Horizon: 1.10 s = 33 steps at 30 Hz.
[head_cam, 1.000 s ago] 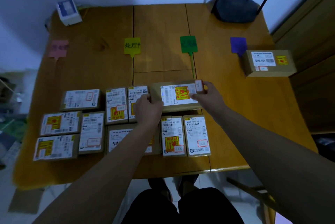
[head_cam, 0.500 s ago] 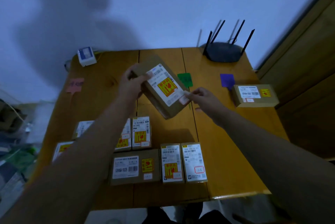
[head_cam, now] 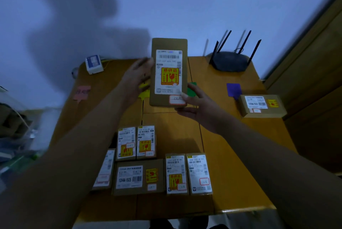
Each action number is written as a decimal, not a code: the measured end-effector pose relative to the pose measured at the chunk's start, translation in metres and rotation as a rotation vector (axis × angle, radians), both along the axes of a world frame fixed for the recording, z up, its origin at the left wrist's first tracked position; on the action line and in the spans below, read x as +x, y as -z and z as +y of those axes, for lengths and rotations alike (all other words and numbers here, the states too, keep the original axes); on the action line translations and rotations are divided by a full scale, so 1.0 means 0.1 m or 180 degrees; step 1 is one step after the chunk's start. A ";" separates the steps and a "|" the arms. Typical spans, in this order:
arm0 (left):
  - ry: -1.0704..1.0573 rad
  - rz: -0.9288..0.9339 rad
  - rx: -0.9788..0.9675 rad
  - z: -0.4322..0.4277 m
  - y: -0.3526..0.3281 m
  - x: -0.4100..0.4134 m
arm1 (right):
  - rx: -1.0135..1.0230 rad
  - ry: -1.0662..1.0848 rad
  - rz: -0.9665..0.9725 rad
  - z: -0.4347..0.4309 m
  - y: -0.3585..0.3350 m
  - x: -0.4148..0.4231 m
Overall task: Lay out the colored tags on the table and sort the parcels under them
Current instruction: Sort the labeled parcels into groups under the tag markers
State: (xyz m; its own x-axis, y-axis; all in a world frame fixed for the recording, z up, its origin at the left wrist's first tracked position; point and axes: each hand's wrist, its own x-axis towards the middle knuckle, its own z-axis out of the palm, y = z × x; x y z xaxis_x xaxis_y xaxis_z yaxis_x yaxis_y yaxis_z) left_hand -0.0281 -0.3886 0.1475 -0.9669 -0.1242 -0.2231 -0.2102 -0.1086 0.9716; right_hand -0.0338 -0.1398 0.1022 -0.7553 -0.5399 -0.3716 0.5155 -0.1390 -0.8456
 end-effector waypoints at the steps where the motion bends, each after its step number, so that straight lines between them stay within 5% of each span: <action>1: 0.0094 -0.0061 0.0032 0.01 0.09 0.08 | -0.0009 0.0000 -0.0006 0.01 0.02 -0.01; 9: 0.0103 -0.0168 0.0423 0.09 0.42 0.29 | 0.0684 -0.0116 0.0382 0.03 0.06 0.00; 16: 0.0186 -0.0139 0.0417 0.14 0.46 0.24 | 0.0661 0.0039 0.0511 0.04 0.05 -0.02; 23: 0.0435 -0.0120 0.0270 0.26 0.61 0.13 | 0.0790 0.0215 0.0436 0.23 0.13 -0.01; 27: -0.0029 -0.0197 -0.0201 0.57 0.80 0.08 | 0.0980 0.0361 0.0354 0.41 0.26 0.03; 33: -0.0022 -0.0419 0.0002 1.14 1.19 0.00 | 0.1533 0.0754 -0.0003 0.74 0.54 -0.07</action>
